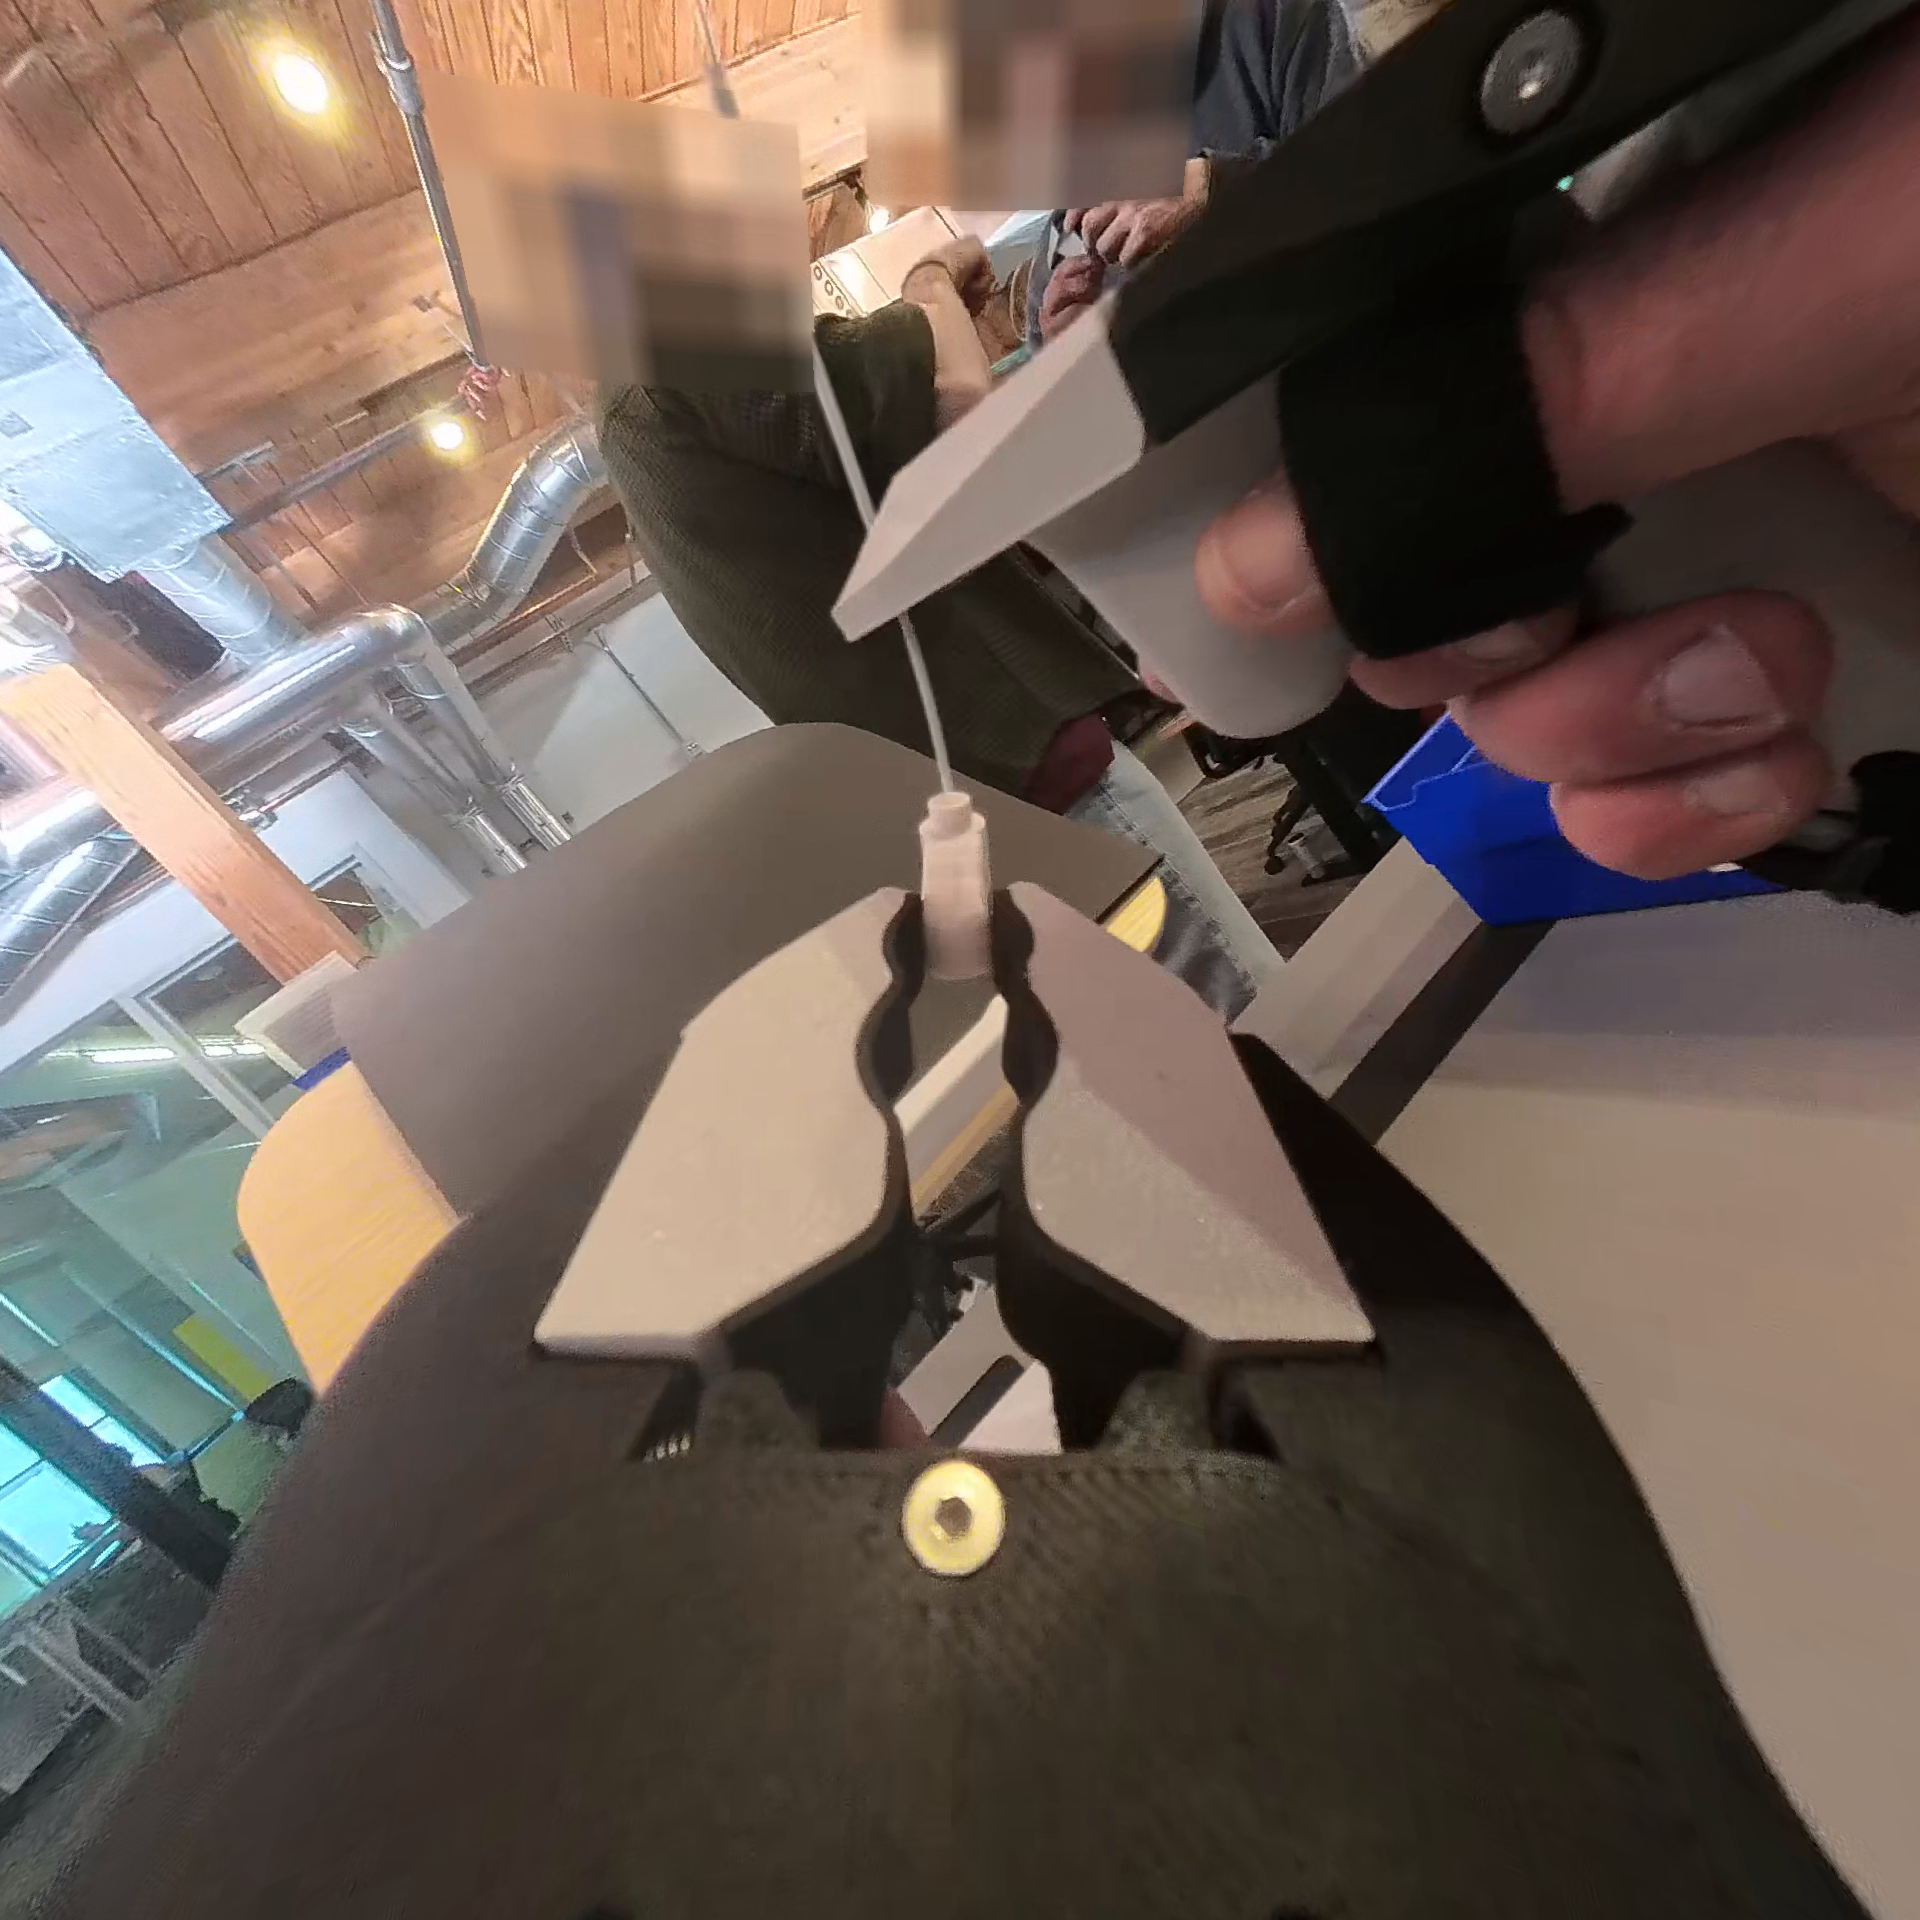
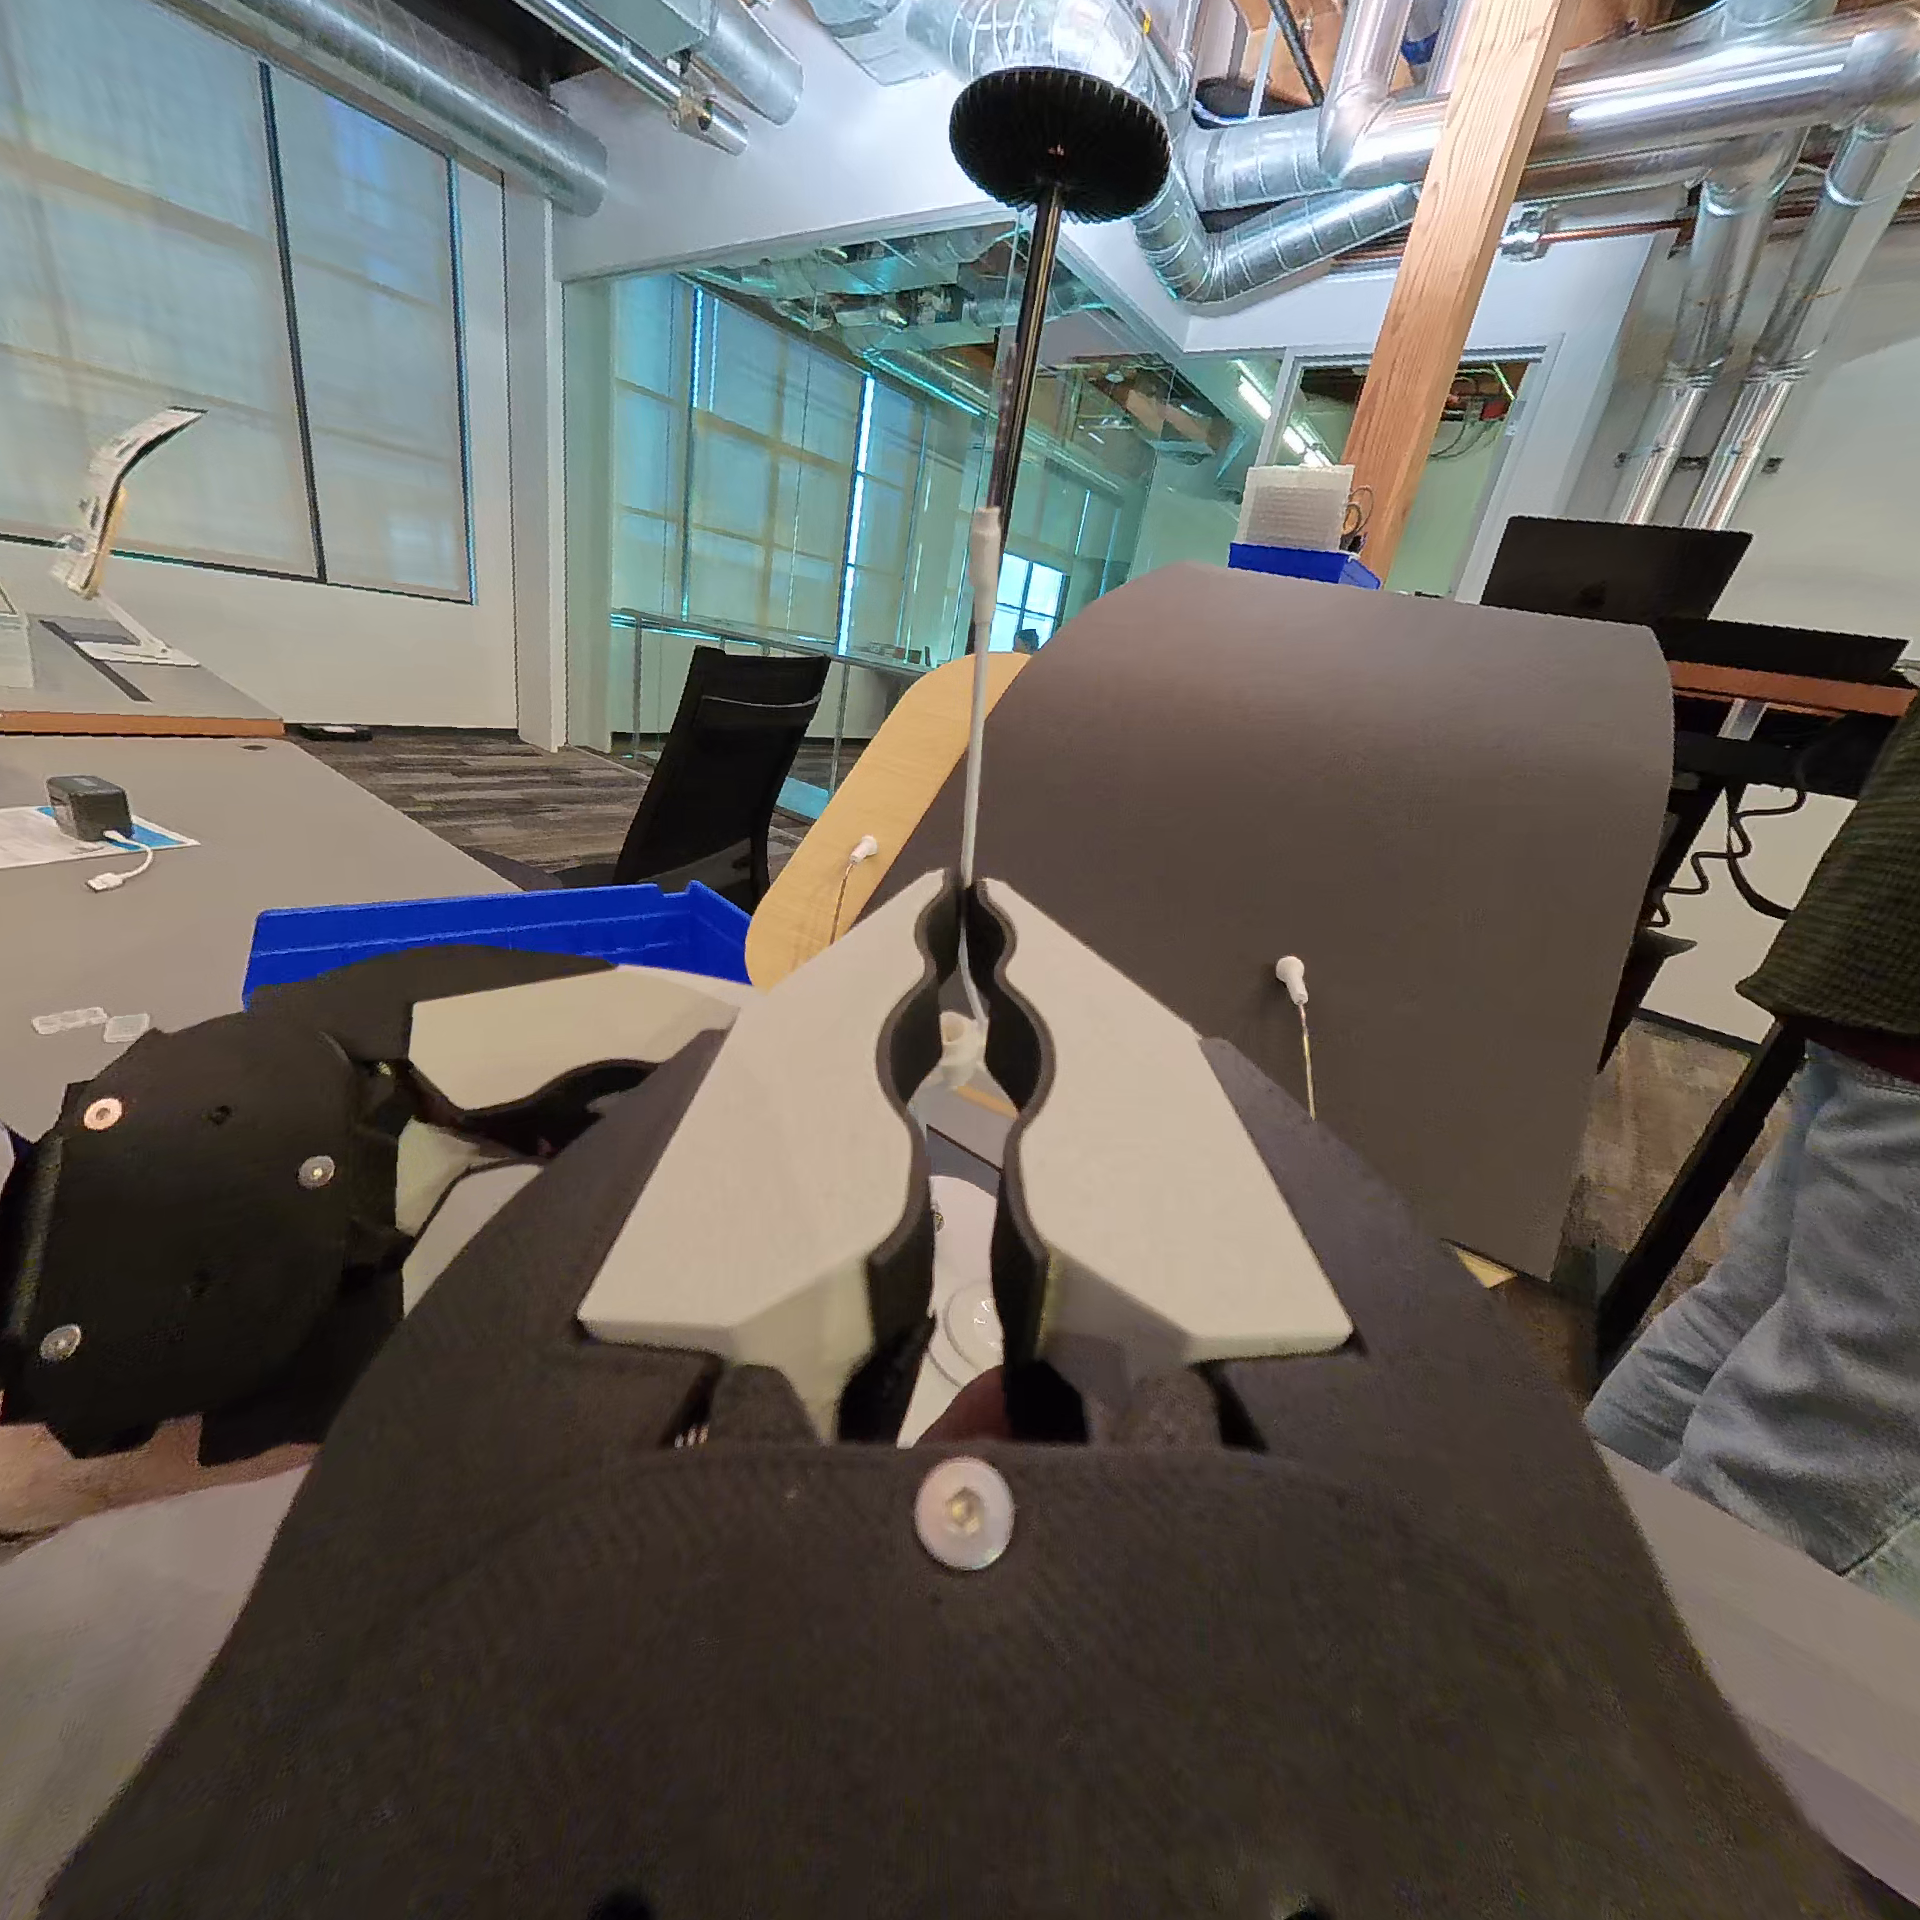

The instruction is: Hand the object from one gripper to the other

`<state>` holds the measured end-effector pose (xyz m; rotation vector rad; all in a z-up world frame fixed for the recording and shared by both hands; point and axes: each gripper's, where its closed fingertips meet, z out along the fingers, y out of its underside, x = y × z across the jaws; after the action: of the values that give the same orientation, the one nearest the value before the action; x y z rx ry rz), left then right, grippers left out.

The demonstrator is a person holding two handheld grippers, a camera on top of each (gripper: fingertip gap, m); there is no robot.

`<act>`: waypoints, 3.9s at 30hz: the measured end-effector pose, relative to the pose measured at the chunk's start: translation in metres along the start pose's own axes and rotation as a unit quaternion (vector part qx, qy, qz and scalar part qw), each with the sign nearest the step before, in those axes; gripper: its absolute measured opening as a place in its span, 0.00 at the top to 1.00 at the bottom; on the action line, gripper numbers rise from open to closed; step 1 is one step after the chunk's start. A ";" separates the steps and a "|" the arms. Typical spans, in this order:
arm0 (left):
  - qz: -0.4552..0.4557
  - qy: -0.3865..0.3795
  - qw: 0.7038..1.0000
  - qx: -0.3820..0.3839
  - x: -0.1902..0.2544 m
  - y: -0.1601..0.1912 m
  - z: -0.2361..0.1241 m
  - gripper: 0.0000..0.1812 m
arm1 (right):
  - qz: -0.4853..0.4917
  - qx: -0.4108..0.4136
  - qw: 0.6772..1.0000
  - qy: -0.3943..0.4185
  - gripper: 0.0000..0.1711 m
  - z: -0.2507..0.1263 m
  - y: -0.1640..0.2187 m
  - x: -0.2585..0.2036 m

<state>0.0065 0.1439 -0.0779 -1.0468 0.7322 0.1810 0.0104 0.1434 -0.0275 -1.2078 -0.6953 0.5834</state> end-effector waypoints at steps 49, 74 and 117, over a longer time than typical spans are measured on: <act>0.295 -0.123 0.939 0.125 -0.077 -0.025 -0.025 0.94 | 0.502 0.085 0.764 -0.397 0.78 -0.029 -0.030 -0.026; 0.205 0.003 0.969 0.134 -0.043 -0.033 -0.024 0.93 | 0.312 0.080 0.865 -0.384 1.00 -0.041 -0.036 -0.051; 0.220 0.270 0.936 -0.048 0.010 0.005 -0.038 0.93 | -0.034 -0.198 0.923 -0.327 0.93 -0.069 0.050 -0.028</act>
<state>-0.0062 0.1125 -0.0991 -1.0202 1.4729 0.3212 0.0419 0.0920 -0.0942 -1.3555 -1.4719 0.8257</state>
